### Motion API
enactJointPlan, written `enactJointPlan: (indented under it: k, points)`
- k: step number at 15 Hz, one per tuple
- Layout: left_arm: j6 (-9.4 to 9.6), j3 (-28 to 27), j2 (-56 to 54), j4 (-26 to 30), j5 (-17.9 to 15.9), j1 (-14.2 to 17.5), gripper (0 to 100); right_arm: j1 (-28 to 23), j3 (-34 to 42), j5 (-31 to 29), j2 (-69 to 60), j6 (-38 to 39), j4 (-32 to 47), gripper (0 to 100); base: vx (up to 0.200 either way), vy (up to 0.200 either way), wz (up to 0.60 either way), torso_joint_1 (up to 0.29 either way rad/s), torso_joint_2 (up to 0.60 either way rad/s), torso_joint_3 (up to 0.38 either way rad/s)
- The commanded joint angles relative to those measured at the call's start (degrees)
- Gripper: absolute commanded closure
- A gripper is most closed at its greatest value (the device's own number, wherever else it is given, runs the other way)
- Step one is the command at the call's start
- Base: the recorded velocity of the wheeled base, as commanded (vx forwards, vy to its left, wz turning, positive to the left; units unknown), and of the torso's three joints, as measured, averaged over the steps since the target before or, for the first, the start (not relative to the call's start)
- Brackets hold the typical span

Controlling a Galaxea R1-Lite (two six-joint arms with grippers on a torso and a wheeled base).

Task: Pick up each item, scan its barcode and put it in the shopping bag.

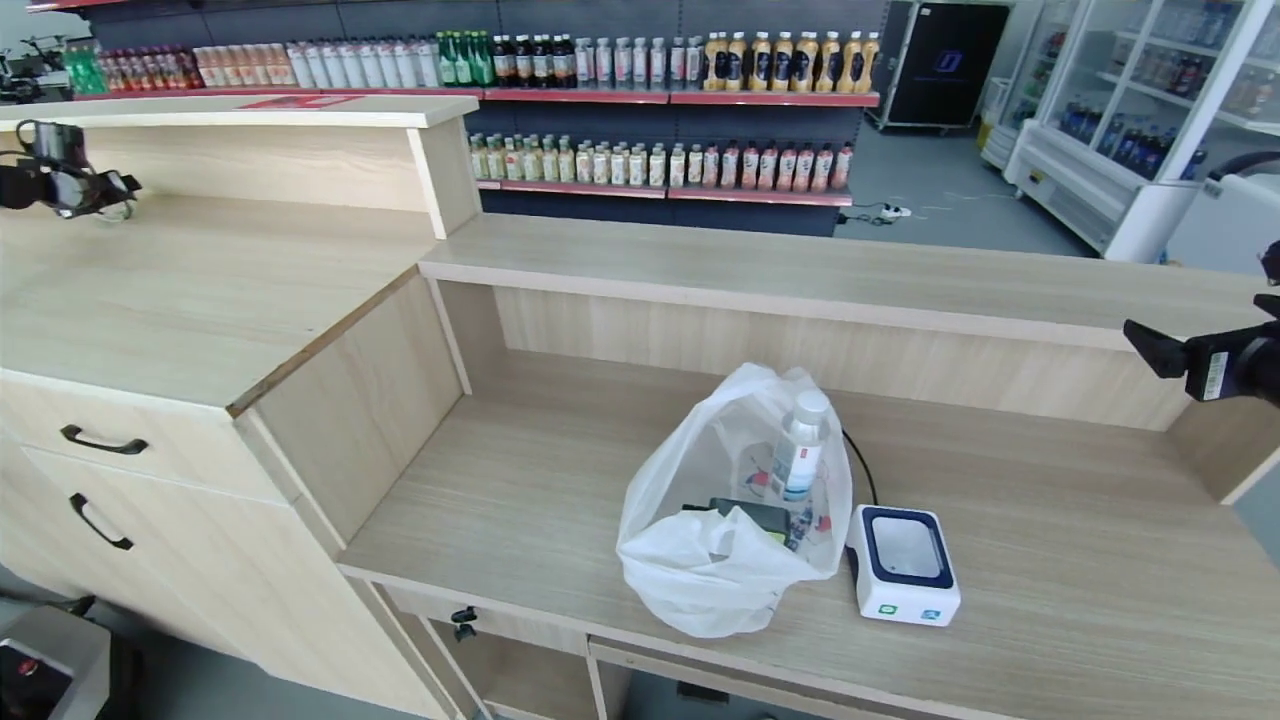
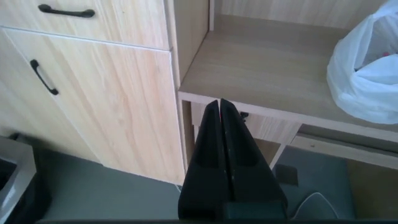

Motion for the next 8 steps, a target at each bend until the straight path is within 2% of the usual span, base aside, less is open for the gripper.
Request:
enactJointPlan:
  k: [1,3,5,8]
  points:
    - [-0.06,0.0,0.0,0.0,0.02,0.0,100,-0.46,-0.07,-0.25,-2.8,2.25,0.31,0,0.0,0.0,0.0,0.0,0.0,0.0]
    - [-0.06,0.0,0.0,0.0,0.02,0.0,100,-0.72,4.33,0.19,-6.23,7.97,0.31,0,0.0,0.0,0.0,0.0,0.0,0.0]
    - [-0.06,0.0,0.0,0.0,0.02,0.0,100,-0.72,10.13,0.72,-10.8,10.34,1.72,0,0.0,0.0,0.0,0.0,0.0,0.0]
    - [-0.06,0.0,0.0,0.0,0.02,0.0,100,-0.64,14.7,0.46,-19.59,13.33,9.1,0,0.0,0.0,0.0,0.0,0.0,0.0]
